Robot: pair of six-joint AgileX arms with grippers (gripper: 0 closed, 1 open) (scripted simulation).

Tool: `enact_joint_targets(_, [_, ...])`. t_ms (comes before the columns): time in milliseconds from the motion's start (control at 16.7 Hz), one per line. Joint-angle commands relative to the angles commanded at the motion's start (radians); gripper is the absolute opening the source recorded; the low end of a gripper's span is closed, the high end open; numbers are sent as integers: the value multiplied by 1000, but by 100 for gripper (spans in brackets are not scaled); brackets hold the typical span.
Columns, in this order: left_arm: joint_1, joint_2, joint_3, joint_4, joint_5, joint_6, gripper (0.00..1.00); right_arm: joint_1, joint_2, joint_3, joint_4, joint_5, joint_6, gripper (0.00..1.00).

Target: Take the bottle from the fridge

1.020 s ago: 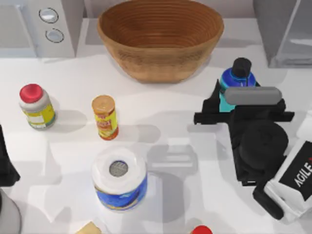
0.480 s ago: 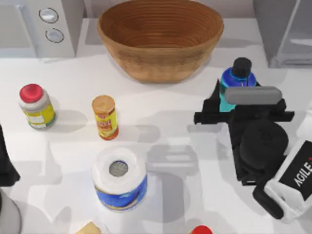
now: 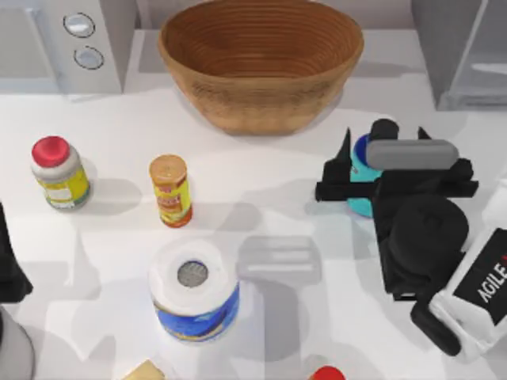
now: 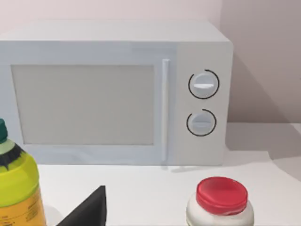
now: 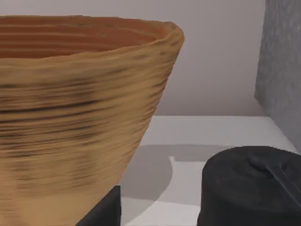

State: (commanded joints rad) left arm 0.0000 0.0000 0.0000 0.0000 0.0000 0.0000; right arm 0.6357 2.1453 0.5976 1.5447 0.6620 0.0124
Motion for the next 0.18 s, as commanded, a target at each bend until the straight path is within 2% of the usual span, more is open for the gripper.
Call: enact_joint_targets(180, [0,0,0,0,0,0,100,0,0,0,0,0,0,100])
